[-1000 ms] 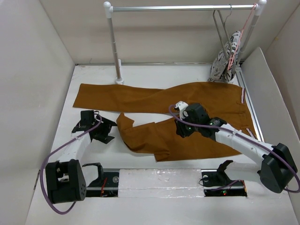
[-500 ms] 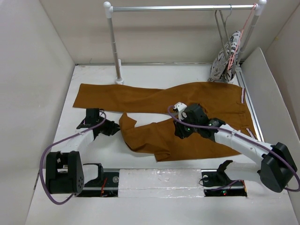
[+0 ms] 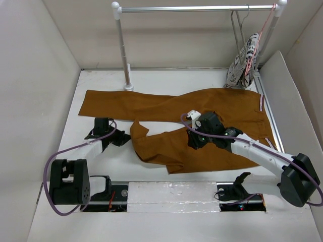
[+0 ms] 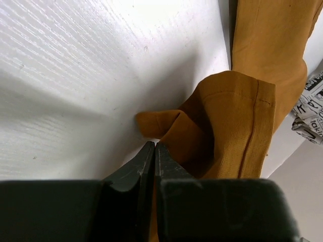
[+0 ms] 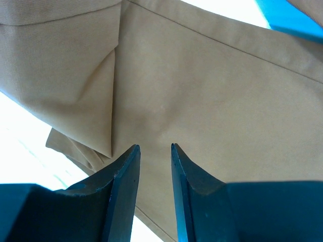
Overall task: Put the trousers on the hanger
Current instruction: Flatten out the trousers at the center of the board.
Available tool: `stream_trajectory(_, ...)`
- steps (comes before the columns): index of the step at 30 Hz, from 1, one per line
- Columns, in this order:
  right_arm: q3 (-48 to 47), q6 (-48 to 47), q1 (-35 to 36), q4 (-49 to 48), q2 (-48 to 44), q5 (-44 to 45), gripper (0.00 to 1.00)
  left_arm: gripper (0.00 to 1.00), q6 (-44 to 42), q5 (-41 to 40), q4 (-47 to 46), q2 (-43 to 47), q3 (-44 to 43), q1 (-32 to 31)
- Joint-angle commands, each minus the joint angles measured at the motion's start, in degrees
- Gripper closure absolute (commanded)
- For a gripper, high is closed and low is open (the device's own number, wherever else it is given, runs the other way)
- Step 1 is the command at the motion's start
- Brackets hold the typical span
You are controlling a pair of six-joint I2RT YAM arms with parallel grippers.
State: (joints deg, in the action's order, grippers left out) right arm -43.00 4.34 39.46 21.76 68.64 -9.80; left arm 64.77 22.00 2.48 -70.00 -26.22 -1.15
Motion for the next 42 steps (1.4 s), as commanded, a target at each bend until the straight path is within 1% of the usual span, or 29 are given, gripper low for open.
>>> stream_trajectory(1, -1.2, -0.5, 0.4, -2.6, -1.8, -1.9, 0.64, 1.0, -2.6, -1.8, -1.7, 0.9, 0.5, -0.3)
stream_trajectory(3, -0.9, -0.6, 0.4, -3.0, -1.9, -2.8, 0.63, 1.0, -4.2, -2.2, -2.0, 1.5, 0.7, -0.3)
stream_trajectory(4, -0.9, -0.6, 0.4, -3.0, -2.0, -3.4, 0.63, 0.9, -5.2, -2.2, -2.0, 2.4, 0.7, -0.3)
stream_trajectory(5, -0.8, -0.6, 0.4, -3.0, -2.1, -3.7, 0.63, 0.76, -6.5, -2.3, -1.9, 3.1, 0.7, -0.3)
stream_trajectory(6, -0.8, -0.6, 0.4, -3.0, -2.0, -3.7, 0.64, 0.76, -7.0, -2.3, -1.9, 3.1, 0.8, -0.3)
stream_trajectory(8, -0.8, -0.6, 0.4, -2.9, -2.2, -3.7, 0.63, 0.64, -8.2, -1.2, -4.0, 3.9, 2.2, -0.3)
stream_trajectory(9, -0.8, -0.6, 0.4, -2.8, -2.3, -3.8, 0.63, 0.64, -8.3, -0.5, -4.8, 3.8, 2.7, -0.3)
stream_trajectory(10, -0.7, -0.5, 0.4, -2.8, -2.3, -3.9, 0.64, 0.6, -8.3, 0.6, -5.5, 3.0, 3.1, -0.3)
stream_trajectory(11, -0.7, -0.4, 0.4, -2.9, -2.5, -3.9, 0.63, 0.6, -8.4, 1.0, -6.8, 2.2, 3.7, -0.3)
stream_trajectory(15, -0.7, -0.3, 0.4, -3.2, -2.3, -4.4, 0.64, 0.62, -7.1, 5.2, -12.9, -1.4, 5.5, -0.3)
stream_trajectory(18, -0.5, -0.3, 1.0, -3.9, -1.7, -5.1, 0.64, 0.68, -6.4, 5.2, -16.3, -3.0, 5.3, -3.3)
stream_trajectory(20, -0.5, -0.4, 1.0, -4.0, -1.3, -5.4, 0.64, 0.75, -5.3, 5.1, -18.0, -4.4, 4.9, -4.8)
stream_trajectory(21, -0.5, -0.2, 1.0, -4.1, -1.3, -5.5, 0.64, 0.83, -4.7, 4.5, -18.2, -4.5, 4.9, -5.4)
stream_trajectory(22, -0.4, 0.0, 1.0, -4.2, -1.5, -5.4, 0.64, 0.95, -3.6, 4.0, -18.7, -4.4, 5.1, -5.4)
stream_trajectory(23, -0.2, 0.1, 1.0, -4.1, -1.9, -5.2, 0.64, 1.0, -3.5, 3.2, -18.6, -3.5, 4.8, -5.4)
stream_trajectory(25, -0.3, 0.1, 1.0, -3.8, -2.4, -4.9, 0.64, 1.0, -3.8, 1.4, -17.5, -2.0, 3.8, -5.4)
stream_trajectory(27, -0.3, 0.0, 1.0, -3.3, -2.7, -4.5, 0.64, 1.0, -4.7, -0.6, -13.4, 0.3, 2.5, -5.4)
stream_trajectory(28, -0.3, -0.2, 1.0, -3.0, -2.9, -4.2, 0.64, 1.0, -5.0, -4.2, -10.9, 3.4, 0.5, -4.7)
stream_trajectory(29, -0.4, -0.2, 1.0, -2.9, -3.0, -4.1, 0.65, 1.0, -5.3, -6.5, -3.8, 5.3, -0.8, -4.0)
stream_trajectory(30, -0.4, -0.2, 1.0, -2.3, -3.2, -3.9, 0.65, 1.0, -5.7, -8.9, -0.1, 7.1, -2.4, -3.0)
stream_trajectory(31, -0.3, -0.3, 1.0, -2.2, -3.5, -3.6, 0.65, 1.0, -6.1, -14.5, 3.6, 11.9, -6.1, -2.4)
stream_trajectory(32, -0.2, -0.4, 0.3, -2.1, -4.0, -3.5, 0.65, 1.0, -6.4, -18.0, 11.4, 14.0, -8.6, -2.4)
stream_trajectory(33, -0.2, -0.6, -0.3, -1.9, -4.3, -3.6, 0.65, 1.0, -7.6, -25.4, 14.8, 18.0, -11.1, -2.4)
stream_trajectory(34, -0.1, -0.7, -0.3, -1.8, -4.3, -4.0, 0.65, 1.0, -8.3, -28.5, 17.7, 19.9, -15.7, -2.4)
stream_trajectory(36, -0.1, -0.9, -0.8, -1.1, -4.3, -4.0, 0.65, 1.0, -8.5, -34.3, 26.1, 23.3, -20.2, -2.4)
stream_trajectory(37, -0.1, -1.3, -1.4, -0.8, -4.2, -3.9, 0.64, 1.0, -8.3, -39.3, 31.3, 24.2, -23.4, -2.4)
stream_trajectory(39, -0.4, -1.8, -2.0, 0.0, -3.8, -3.9, 0.59, 1.0, -7.7, -44.0, 36.3, 25.9, -25.7, -2.4)
stream_trajectory(40, -0.6, -1.9, -2.5, 0.6, -3.6, -3.6, 0.56, 1.0, -7.2, -49.5, 38.5, 27.6, -26.9, -2.4)
stream_trajectory(42, -1.2, -2.3, -2.5, 2.0, -3.0, -3.5, 0.48, 1.0, -7.6, -56.3, 42.3, 30.2, -26.9, -2.4)
